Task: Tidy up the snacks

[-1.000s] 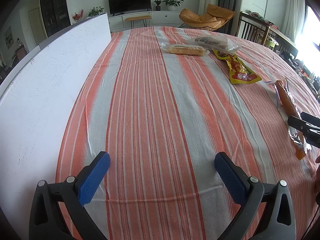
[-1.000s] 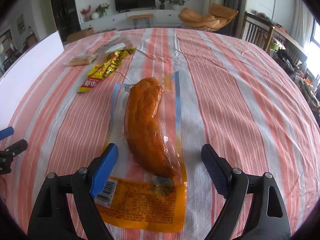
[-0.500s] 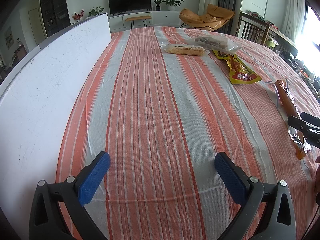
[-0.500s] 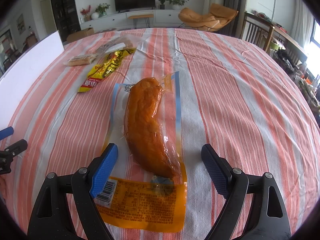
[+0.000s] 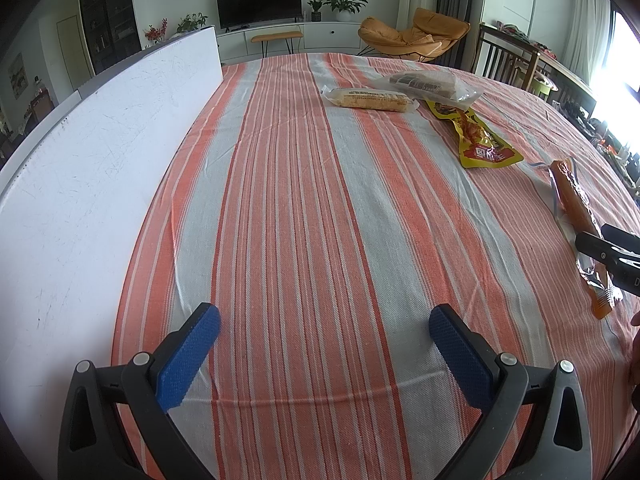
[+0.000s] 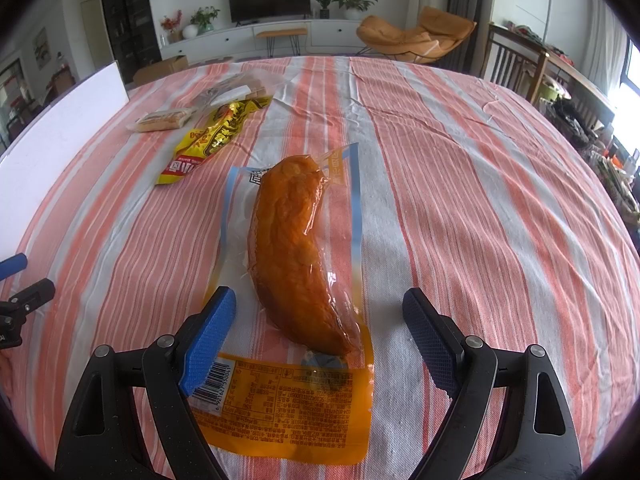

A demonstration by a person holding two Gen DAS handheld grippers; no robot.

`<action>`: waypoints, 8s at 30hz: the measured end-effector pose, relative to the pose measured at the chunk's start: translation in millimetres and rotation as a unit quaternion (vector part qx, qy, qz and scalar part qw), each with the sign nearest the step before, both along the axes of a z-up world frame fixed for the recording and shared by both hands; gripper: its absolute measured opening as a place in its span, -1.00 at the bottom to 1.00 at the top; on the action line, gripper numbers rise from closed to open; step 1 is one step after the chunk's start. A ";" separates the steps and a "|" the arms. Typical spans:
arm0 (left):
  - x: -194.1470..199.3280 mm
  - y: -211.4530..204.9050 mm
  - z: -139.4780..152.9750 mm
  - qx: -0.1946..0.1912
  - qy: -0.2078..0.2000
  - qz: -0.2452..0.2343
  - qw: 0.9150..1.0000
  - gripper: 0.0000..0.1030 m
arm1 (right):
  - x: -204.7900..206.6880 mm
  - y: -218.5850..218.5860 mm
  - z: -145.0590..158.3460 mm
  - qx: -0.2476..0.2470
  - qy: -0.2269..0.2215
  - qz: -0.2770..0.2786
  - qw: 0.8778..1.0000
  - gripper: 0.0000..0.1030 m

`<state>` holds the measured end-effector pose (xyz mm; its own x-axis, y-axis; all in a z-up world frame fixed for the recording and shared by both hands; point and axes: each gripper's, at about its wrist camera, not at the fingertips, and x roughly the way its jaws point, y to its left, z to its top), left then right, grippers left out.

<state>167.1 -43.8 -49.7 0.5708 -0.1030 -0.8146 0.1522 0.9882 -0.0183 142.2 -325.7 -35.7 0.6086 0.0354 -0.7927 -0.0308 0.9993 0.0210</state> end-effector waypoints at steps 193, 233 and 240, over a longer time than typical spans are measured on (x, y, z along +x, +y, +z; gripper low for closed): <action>-18.3 25.5 14.8 -0.152 0.072 -0.047 0.985 0.90 | 0.2 -2.9 0.2 0.014 -0.004 0.001 1.000 0.73; -57.0 247.0 139.9 -0.142 -0.076 0.166 0.973 -0.26 | 58.8 270.0 168.5 0.342 0.091 0.271 0.895 -0.13; -88.0 305.7 120.3 -0.121 -0.071 0.260 0.956 0.87 | 61.3 363.6 154.8 0.330 0.086 0.301 0.891 0.40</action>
